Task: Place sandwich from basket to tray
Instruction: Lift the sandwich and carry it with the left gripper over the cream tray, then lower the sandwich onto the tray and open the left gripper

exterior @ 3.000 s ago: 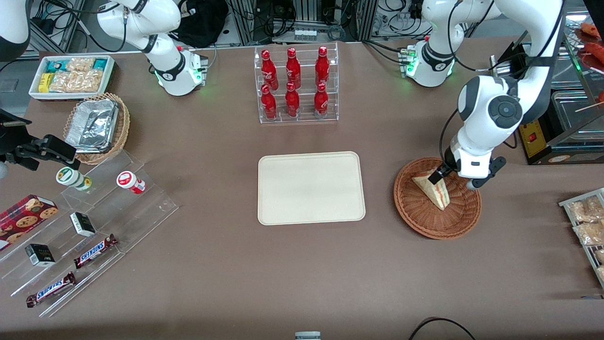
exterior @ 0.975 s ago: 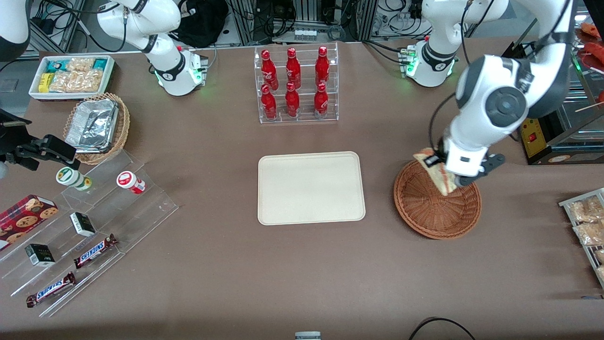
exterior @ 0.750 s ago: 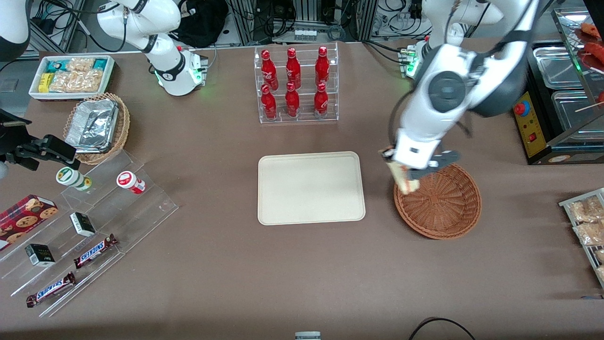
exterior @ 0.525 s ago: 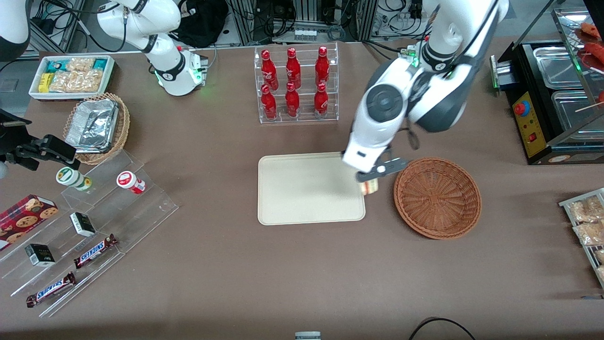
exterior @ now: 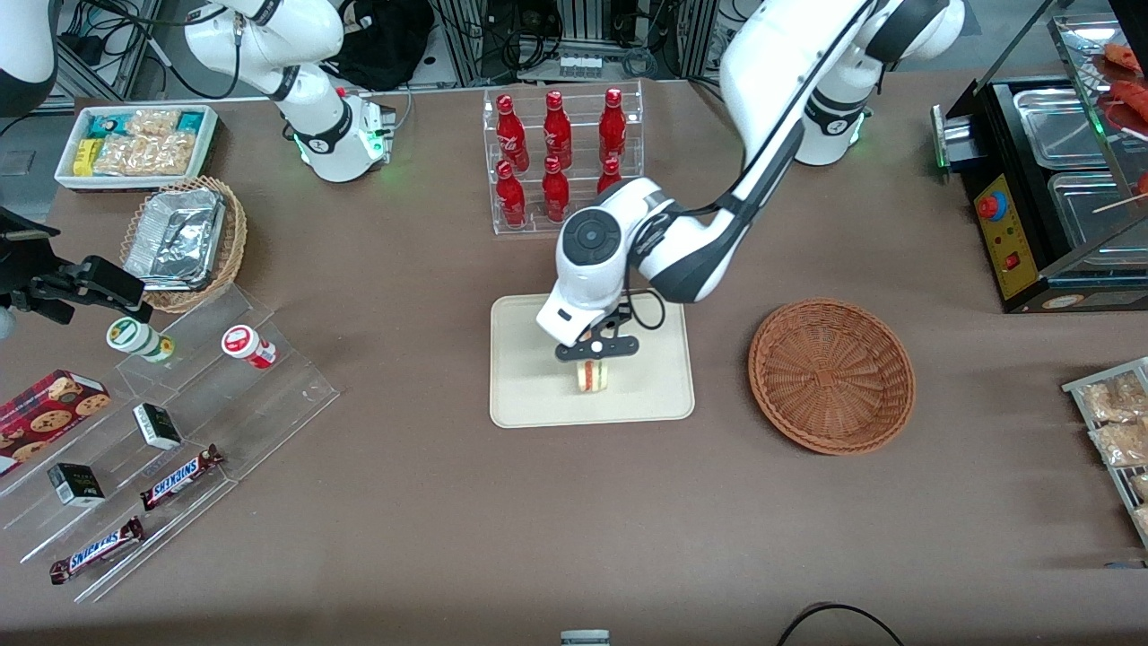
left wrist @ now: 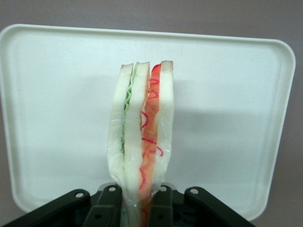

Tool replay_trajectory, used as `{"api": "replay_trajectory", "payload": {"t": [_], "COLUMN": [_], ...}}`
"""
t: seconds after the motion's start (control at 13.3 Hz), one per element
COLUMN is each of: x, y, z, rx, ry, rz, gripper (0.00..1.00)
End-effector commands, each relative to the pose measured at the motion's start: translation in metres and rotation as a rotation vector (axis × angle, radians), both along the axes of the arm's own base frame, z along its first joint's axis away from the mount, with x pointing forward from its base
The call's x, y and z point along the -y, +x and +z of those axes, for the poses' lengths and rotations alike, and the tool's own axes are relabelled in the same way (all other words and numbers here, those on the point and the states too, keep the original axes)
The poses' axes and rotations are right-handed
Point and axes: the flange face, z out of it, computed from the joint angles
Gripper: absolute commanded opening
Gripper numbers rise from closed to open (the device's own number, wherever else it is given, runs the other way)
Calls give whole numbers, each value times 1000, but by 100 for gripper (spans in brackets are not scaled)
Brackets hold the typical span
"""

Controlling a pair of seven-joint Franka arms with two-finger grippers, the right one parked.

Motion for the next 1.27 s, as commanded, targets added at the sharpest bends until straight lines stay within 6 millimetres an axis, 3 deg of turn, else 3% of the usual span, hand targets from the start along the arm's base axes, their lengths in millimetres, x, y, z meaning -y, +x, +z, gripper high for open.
{"api": "replay_trajectory", "payload": {"t": [0.0, 0.22, 0.3, 0.38, 0.45, 0.53, 0.67, 0.82, 0.97, 1.2], "x": [13, 12, 14, 13, 13, 13, 13, 9, 0, -45], "y": [1, -3, -6, -6, -6, -6, -4, -1, 2, 21], "z": [-19, -37, -41, -43, -45, -42, -34, -2, 53, 142], "rx": [40, 24, 18, 16, 13, 15, 17, 28, 46, 90], "ry": [-5, 19, 22, 24, 26, 24, 22, 21, 24, 26], "rz": [-15, -27, -35, -37, -30, -27, -22, -13, 38, 235], "gripper": [14, 15, 21, 37, 87, 100, 100, 100, 100, 100]}}
